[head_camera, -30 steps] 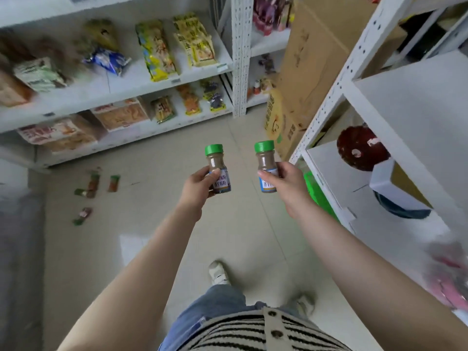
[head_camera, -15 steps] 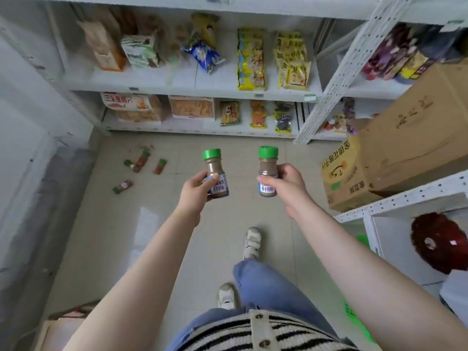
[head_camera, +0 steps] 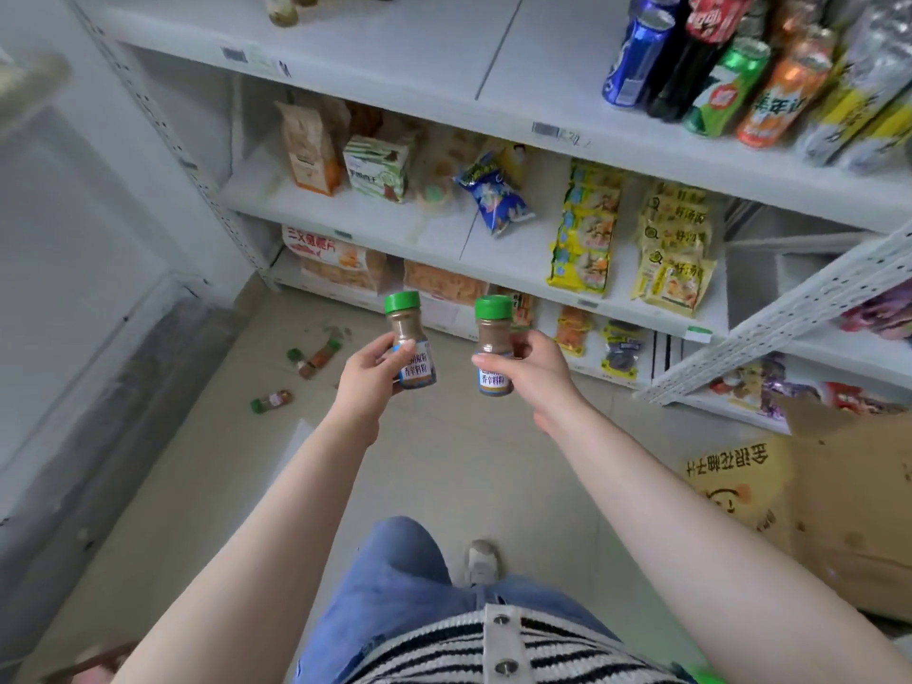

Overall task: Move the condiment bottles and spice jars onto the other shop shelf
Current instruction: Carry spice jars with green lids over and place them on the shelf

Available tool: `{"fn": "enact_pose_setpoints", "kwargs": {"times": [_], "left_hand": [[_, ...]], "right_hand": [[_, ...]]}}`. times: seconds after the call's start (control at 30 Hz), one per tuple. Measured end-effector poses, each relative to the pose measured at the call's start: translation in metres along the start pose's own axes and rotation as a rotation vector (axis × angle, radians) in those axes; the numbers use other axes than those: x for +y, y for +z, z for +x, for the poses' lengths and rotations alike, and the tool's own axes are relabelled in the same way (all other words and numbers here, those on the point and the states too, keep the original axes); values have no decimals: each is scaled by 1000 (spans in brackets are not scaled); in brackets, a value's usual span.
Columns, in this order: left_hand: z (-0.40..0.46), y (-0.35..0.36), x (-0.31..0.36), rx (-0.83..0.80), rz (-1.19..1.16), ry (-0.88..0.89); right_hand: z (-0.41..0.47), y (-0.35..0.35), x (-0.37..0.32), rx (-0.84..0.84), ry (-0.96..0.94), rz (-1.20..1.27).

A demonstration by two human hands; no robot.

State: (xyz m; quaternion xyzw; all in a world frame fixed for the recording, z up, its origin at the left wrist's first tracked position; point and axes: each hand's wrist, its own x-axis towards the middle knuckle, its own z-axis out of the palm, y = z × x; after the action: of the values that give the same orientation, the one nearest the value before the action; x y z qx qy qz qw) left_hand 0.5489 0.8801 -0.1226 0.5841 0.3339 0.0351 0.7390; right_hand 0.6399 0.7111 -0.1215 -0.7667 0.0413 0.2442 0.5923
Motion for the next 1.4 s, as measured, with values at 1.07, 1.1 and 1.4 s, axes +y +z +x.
{"fn": "enact_pose_setpoints", "kwargs": {"times": [1.07, 1.1, 1.4], "left_hand": [[426, 9, 294, -158, 122, 389], [434, 15, 297, -147, 131, 397], [481, 42, 310, -113, 220, 472]], "right_hand": [[383, 87, -295, 130, -273, 101], [394, 84, -300, 123, -285, 103], [460, 69, -327, 83, -375, 127]]}}
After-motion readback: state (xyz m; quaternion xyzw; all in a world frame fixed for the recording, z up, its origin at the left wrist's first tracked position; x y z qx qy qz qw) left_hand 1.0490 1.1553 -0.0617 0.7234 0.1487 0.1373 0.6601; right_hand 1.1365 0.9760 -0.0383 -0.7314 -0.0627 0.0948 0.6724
